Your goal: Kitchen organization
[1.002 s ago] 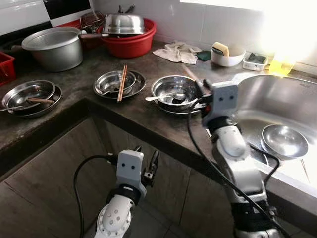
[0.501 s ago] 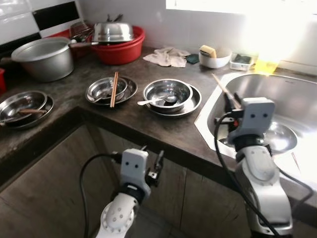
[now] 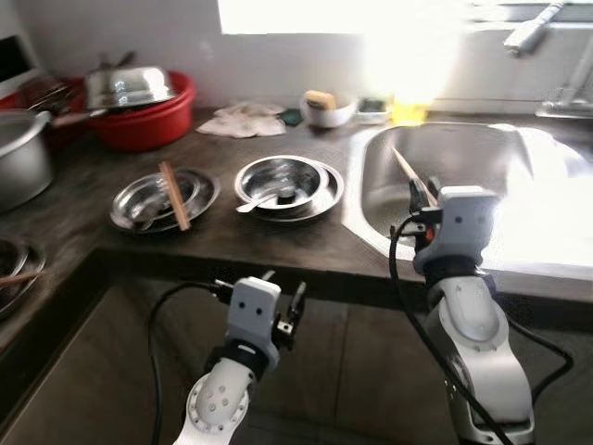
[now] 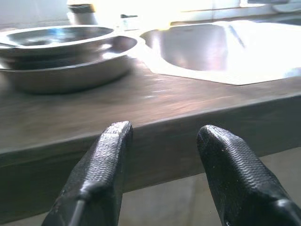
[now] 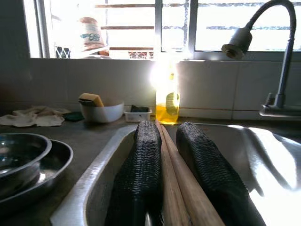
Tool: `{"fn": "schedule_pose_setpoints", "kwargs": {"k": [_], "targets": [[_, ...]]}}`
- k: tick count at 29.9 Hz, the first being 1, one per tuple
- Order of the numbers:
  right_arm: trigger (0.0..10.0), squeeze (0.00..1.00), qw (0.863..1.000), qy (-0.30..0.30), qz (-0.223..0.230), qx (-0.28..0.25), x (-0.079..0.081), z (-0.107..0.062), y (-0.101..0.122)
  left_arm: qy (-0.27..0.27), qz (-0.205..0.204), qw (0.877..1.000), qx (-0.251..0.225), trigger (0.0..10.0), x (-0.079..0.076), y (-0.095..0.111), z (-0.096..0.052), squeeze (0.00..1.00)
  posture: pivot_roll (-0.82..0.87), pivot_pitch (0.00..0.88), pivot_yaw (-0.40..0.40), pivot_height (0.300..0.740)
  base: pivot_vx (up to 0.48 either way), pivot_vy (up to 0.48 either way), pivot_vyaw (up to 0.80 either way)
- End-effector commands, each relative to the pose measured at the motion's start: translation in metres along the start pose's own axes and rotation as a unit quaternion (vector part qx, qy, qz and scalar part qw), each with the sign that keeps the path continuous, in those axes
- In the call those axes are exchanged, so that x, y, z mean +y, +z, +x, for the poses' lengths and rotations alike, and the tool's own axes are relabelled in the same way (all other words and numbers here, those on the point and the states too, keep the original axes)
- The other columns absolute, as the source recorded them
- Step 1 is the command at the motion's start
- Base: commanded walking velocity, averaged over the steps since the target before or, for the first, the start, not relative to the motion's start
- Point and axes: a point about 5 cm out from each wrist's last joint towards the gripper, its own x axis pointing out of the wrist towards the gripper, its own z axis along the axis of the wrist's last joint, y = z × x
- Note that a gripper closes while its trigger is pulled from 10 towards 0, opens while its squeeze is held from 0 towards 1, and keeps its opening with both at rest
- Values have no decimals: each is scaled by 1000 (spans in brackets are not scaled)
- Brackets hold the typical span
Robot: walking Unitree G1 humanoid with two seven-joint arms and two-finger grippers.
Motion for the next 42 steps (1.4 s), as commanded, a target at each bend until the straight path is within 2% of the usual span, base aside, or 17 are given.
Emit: {"fn": "schedule_pose_setpoints", "kwargs": {"k": [1, 5, 6, 7, 8, 25, 34, 35, 39, 42], "targets": [[0, 0, 1000, -7, -7, -7, -2, 1, 5, -2, -10, 1000, 5, 10000, -2, -1, 0, 0, 52, 64, 29, 740, 0, 0, -788], [0, 0, 1000, -6, -12, -5, -1, 2, 4, -6, -4, 1000, 4, 10000, -2, -1, 0, 0, 55, 66, 28, 740, 0, 0, -391], [1137, 0, 1000, -4, -15, -4, -1, 3, 4, -9, -1, 1000, 4, 10000, -2, -1, 0, 0, 56, 66, 30, 740, 0, 0, 0], [5961, 0, 1000, -2, -13, -1, 0, 3, 3, -12, 2, 1000, 1, 10000, -3, 0, -1, 0, 56, 68, 27, 740, 0, 0, 0], [10000, 0, 1000, 3, -13, 4, 1, 4, 2, -17, 5, 1000, -1, 10000, -4, 1, -1, 0, 56, 68, 27, 740, 307, -364, 0], [10000, 0, 999, 36, -15, 28, -3, 24, -1, -14, 10, 1000, 1, 10000, -5, 0, -4, 0, 62, 73, 19, 740, 335, -338, 0], [10000, 0, 997, 44, -39, 52, -10, 40, -1, -9, -2, 1000, 9, 10000, -5, -2, -3, 0, 64, 78, 19, 740, 407, -161, 0], [10000, 0, 993, 70, -61, 67, -9, 43, -3, -7, -12, 1000, 11, 10000, -5, -2, -3, 0, 67, 81, 18, 740, 0, 0, 0], [10000, 0, 992, 64, -76, 75, -17, 51, -5, -3, -6, 1000, 9, 10000, -4, -2, -4, 0, 68, 83, 12, 740, 0, 0, 0], [10000, 0, 989, 64, -90, 94, -26, 66, -7, -2, -7, 1000, 9, 10000, -4, -1, -4, 0, 70, 86, 12, 740, 0, 0, 0]]}}
